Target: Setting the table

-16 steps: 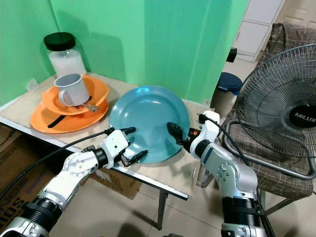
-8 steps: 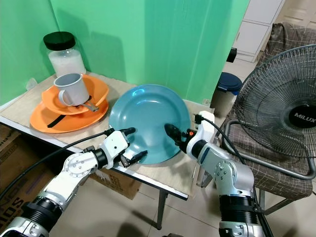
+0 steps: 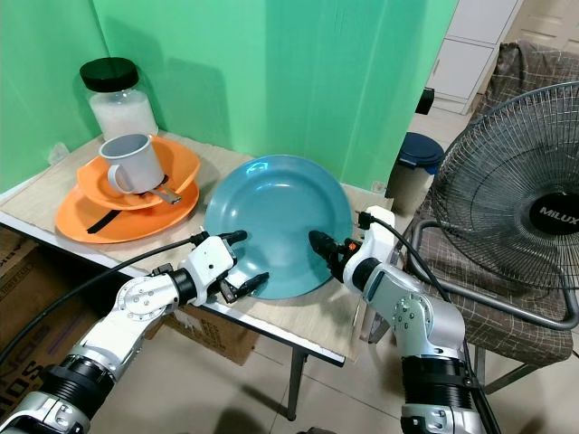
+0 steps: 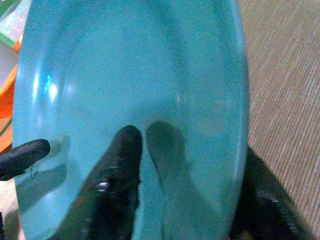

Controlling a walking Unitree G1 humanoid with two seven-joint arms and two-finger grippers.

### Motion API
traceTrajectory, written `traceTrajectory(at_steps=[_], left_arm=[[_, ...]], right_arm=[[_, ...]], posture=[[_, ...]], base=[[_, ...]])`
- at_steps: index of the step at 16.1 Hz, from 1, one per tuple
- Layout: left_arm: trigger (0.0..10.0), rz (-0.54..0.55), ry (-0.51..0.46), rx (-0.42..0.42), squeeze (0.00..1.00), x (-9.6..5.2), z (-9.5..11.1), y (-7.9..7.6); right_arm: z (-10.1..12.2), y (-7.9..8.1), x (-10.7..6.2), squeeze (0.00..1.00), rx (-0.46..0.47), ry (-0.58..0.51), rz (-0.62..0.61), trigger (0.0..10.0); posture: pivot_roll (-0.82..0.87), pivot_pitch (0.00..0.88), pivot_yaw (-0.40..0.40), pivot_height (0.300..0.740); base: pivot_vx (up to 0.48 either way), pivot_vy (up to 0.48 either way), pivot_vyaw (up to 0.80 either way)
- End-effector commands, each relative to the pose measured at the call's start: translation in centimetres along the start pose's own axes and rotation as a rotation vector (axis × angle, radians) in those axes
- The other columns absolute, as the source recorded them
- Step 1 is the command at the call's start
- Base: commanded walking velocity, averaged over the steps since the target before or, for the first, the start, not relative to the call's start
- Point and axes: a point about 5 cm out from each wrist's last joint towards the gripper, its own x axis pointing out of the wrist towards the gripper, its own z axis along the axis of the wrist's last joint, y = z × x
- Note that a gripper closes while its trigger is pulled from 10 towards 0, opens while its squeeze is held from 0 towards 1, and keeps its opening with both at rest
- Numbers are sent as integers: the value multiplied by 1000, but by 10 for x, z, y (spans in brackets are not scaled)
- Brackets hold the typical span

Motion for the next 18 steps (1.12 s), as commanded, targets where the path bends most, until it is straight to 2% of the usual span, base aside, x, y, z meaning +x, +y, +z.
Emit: traceTrajectory(at_steps=[1, 5, 12, 16, 18], left_arm=[[10000, 13, 18, 12, 0, 0, -1, 4], [10000, 30, 6, 13, 0, -1, 0, 7], [10000, 48, -73, -15, 0, 2, 18, 14], [10000, 106, -167, -33, 0, 4, 40, 25], [10000, 173, -245, -83, 0, 1, 59, 33]], right_arm=[[9, 2, 1, 0, 7, -33, 2, 0], [14, 1, -3, 0, 53, -83, 4, 0], [17, 4, -13, 0, 146, -168, 29, 0], [24, 0, -21, 0, 199, -242, 22, 0], [33, 0, -30, 0, 198, -310, 11, 0]], posture=[[1, 0, -53, 740], [-14, 0, -48, 740], [-28, 0, -15, 740], [-24, 0, 1, 740], [-37, 0, 26, 740]], base=[[0, 0, 0], [0, 0, 0], [0, 0, 0], [0, 0, 0], [0, 0, 0]])
